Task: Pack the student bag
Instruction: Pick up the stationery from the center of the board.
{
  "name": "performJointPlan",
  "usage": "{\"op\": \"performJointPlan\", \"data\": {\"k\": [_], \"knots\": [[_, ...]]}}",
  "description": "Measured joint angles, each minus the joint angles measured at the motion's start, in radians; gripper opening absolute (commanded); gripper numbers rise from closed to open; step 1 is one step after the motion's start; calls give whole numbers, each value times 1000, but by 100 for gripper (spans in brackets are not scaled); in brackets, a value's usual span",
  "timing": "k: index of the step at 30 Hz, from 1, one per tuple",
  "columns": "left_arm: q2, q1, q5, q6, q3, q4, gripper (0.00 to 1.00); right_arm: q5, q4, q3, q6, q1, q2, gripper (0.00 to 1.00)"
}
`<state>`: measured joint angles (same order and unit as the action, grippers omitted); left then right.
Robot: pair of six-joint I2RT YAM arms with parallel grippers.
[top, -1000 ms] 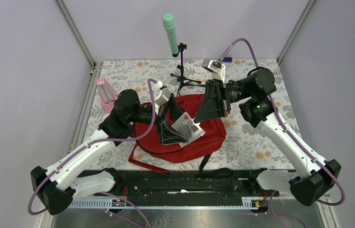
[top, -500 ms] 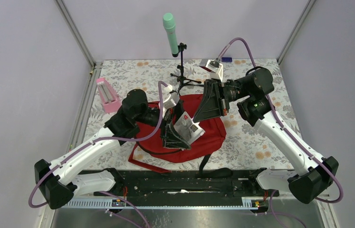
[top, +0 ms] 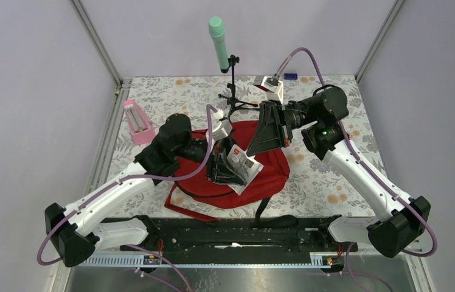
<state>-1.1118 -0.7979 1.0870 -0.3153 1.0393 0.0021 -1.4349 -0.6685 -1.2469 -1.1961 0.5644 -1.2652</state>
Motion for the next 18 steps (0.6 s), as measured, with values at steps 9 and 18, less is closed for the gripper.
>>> {"op": "performJointPlan", "data": {"k": [9, 18], "knots": [[29, 0, -18, 12, 0, -48, 37, 0, -24, 0, -18, 0, -13, 0], [62, -5, -14, 24, -1, -63, 0, 0, -27, 1, -24, 0, -17, 1]]}}
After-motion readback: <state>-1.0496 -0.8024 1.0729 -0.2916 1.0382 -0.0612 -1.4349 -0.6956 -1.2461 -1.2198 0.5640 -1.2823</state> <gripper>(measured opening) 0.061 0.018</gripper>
